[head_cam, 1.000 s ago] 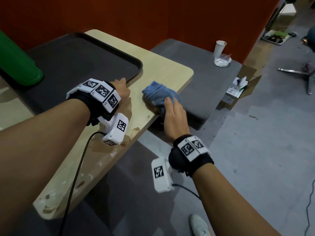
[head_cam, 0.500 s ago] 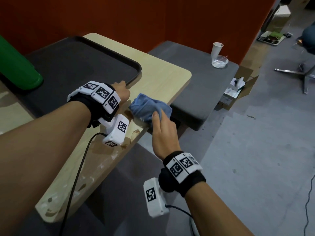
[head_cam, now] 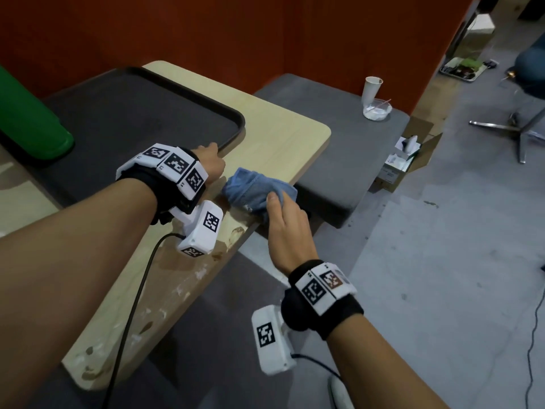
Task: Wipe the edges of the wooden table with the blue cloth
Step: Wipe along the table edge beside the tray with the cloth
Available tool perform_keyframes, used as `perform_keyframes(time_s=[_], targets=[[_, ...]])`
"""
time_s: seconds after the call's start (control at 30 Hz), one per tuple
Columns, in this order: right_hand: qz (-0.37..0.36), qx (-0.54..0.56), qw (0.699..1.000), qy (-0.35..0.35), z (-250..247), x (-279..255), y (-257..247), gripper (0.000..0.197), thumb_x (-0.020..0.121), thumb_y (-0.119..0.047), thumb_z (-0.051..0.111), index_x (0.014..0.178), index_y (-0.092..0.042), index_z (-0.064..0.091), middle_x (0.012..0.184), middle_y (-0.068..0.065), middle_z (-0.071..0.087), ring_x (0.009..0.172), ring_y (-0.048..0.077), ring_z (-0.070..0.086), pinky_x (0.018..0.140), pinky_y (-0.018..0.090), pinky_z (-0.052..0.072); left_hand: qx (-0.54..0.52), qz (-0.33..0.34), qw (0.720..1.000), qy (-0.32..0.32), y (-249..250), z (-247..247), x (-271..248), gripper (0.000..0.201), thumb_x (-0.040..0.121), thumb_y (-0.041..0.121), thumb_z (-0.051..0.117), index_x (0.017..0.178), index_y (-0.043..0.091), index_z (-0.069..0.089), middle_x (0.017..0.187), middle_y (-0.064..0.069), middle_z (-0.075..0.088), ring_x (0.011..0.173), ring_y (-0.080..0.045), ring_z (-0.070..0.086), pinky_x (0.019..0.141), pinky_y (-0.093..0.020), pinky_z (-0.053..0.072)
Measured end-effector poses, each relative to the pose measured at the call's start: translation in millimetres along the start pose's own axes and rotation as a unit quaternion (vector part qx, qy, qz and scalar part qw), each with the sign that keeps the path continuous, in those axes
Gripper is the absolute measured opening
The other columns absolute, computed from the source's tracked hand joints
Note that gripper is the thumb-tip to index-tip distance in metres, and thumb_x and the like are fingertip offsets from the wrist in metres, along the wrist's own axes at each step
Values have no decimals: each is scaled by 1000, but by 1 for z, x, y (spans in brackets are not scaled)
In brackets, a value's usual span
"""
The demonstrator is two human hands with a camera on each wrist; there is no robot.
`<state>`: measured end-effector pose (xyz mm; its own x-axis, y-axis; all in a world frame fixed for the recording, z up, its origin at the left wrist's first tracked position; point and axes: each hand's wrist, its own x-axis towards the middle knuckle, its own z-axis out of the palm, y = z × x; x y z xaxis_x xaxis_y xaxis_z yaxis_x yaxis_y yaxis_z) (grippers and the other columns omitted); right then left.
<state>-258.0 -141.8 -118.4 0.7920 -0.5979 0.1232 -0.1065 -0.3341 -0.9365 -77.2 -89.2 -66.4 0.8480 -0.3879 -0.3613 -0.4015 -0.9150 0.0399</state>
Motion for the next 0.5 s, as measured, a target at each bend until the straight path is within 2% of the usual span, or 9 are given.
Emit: perform_keyframes(time_s=[0.07, 0.17, 0.27, 0.3, 0.33, 0.37, 0.43, 0.5], targets=[[6, -11, 1000, -3, -6, 11, 0, 32, 103, -25, 32, 84, -11, 53, 75, 3, 56, 65, 9, 48, 57, 23, 31, 4, 3, 1000, 0, -2, 1, 0, 50, 98, 11, 32, 146, 0, 26, 151, -24, 31, 136, -38, 37, 107, -42, 32], [23, -36, 999, 6, -16, 32, 3, 31, 104, -22, 30, 92, -7, 55, 87, 8, 60, 84, 25, 52, 66, 27, 29, -7, -1, 1000, 2, -3, 1, -3, 50, 98, 11, 32, 147, 2, 24, 151, -23, 32, 136, -37, 38, 106, -42, 33], [36, -83, 996, -7, -19, 38, 8, 42, 104, -27, 25, 121, 0, 52, 116, 20, 59, 108, 32, 53, 81, 30, 32, -6, 8, 1000, 4, -3, -1, -1, 54, 98, 14, 31, 150, 7, 20, 152, -21, 32, 137, -37, 37, 107, -42, 32], [38, -100, 994, -17, -16, 33, 9, 46, 104, -29, 23, 127, 0, 49, 116, 19, 58, 108, 31, 52, 81, 28, 30, -4, 8, 1000, 1, -4, -1, 1, 54, 97, 14, 31, 150, 7, 20, 152, -22, 32, 137, -37, 37, 107, -42, 32], [30, -108, 993, -23, -11, 24, 9, 47, 104, -31, 22, 127, 0, 49, 110, 16, 57, 102, 28, 52, 79, 25, 29, -4, 8, 1000, -1, -4, -1, 3, 55, 97, 14, 32, 150, 7, 20, 152, -22, 32, 137, -37, 38, 107, -42, 32], [14, -103, 994, -24, -5, 13, 8, 45, 104, -30, 23, 121, -1, 52, 99, 12, 56, 92, 24, 51, 76, 26, 29, -5, 7, 1000, -4, -4, -1, 4, 55, 96, 14, 33, 150, 7, 20, 152, -22, 33, 136, -38, 38, 107, -43, 32], [-19, -55, 998, -14, 4, -7, 5, 38, 103, -26, 29, 98, -2, 58, 81, 10, 59, 73, 23, 52, 66, 34, 35, -13, 6, 1000, -12, -4, -1, 6, 55, 96, 13, 33, 149, 6, 20, 151, -23, 33, 135, -38, 39, 106, -43, 33], [-26, -29, 999, 4, 4, -11, 4, 36, 102, -25, 33, 88, -4, 57, 75, 14, 60, 67, 21, 53, 64, 37, 38, -17, 9, 1000, -18, -4, -1, 6, 55, 97, 13, 32, 150, 5, 19, 152, -23, 32, 137, -37, 37, 107, -43, 32]])
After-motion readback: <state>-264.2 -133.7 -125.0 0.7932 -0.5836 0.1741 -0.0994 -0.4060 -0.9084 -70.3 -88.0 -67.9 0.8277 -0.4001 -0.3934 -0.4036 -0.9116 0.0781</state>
